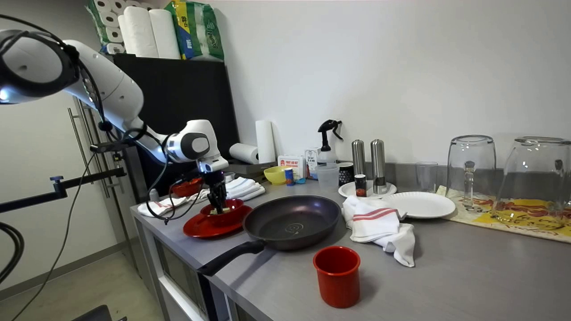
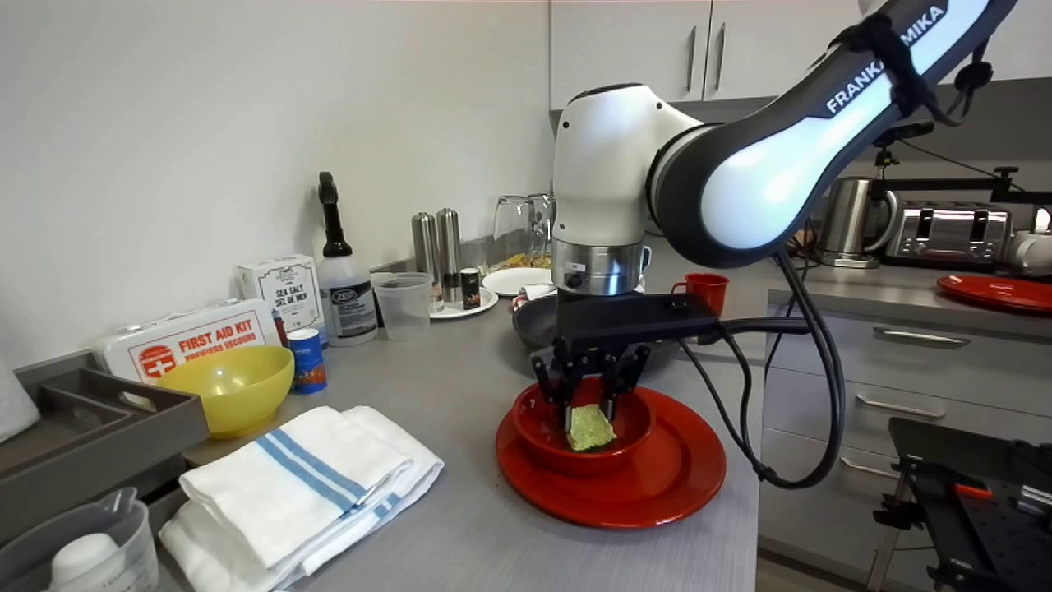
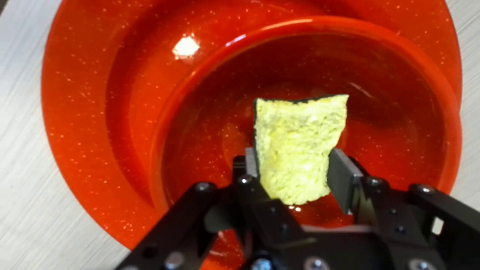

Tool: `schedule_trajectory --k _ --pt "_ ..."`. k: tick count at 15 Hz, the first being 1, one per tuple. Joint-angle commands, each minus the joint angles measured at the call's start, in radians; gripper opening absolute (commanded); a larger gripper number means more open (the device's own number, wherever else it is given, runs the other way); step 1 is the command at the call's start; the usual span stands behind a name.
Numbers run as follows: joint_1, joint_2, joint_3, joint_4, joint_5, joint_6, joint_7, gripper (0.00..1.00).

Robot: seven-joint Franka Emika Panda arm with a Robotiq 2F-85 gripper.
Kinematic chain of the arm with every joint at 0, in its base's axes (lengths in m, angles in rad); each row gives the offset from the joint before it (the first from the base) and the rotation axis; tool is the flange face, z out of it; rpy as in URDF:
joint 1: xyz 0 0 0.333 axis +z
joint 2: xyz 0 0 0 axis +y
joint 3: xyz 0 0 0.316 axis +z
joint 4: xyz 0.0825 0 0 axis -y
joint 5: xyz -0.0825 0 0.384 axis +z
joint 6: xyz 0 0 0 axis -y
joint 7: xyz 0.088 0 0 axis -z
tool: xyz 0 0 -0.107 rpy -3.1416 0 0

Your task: Use the sponge to wipe the red bowl

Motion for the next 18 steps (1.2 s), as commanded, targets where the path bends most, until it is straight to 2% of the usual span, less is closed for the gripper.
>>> schedule_trajectory --k 1,4,7,18 --pt "0.021 0.006 -0.02 0.009 -0.036 -0.118 0.007 0.23" --pt "0.025 0.02 -0.02 0.024 -0.069 -0.274 0.001 0.23" --pt "0.025 0.022 -0.012 0.036 -0.087 -0.348 -0.004 0.23" --pt "0.04 0.024 -0.003 0.06 -0.163 -0.451 -0.013 0.23"
